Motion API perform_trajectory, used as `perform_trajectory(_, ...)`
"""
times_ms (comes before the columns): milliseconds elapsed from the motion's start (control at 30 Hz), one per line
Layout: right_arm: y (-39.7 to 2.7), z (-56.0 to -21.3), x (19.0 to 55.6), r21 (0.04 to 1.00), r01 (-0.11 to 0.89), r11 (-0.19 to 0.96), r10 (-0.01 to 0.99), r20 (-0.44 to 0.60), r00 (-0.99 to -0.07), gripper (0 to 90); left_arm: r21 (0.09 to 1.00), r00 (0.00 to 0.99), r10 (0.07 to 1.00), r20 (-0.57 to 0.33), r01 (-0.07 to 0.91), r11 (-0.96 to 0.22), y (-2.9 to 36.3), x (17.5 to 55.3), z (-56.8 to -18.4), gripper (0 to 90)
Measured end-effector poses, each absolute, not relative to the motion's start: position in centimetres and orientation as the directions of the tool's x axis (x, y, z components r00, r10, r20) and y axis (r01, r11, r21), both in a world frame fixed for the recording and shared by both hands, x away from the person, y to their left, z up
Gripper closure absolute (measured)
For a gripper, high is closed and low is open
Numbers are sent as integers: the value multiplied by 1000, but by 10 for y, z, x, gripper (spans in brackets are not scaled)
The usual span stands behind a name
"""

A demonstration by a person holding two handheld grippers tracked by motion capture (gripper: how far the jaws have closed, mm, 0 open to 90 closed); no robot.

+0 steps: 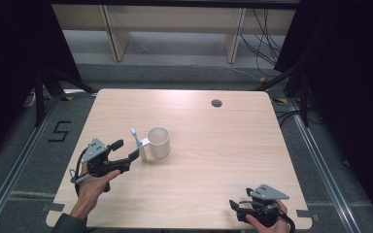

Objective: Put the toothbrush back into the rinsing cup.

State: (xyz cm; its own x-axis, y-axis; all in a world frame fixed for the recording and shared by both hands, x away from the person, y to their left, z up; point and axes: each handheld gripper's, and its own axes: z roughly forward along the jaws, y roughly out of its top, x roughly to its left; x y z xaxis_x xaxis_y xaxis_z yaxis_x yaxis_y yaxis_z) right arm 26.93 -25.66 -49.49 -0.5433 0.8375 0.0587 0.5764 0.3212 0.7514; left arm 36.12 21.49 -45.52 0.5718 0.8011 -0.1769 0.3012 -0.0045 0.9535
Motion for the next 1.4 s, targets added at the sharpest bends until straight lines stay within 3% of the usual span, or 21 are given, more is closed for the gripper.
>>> perform_trajectory(1400,-256,-495,270,758,575,308,831,80,-550,249,948,614,769,-176,316,-36,222,329,-453,217)
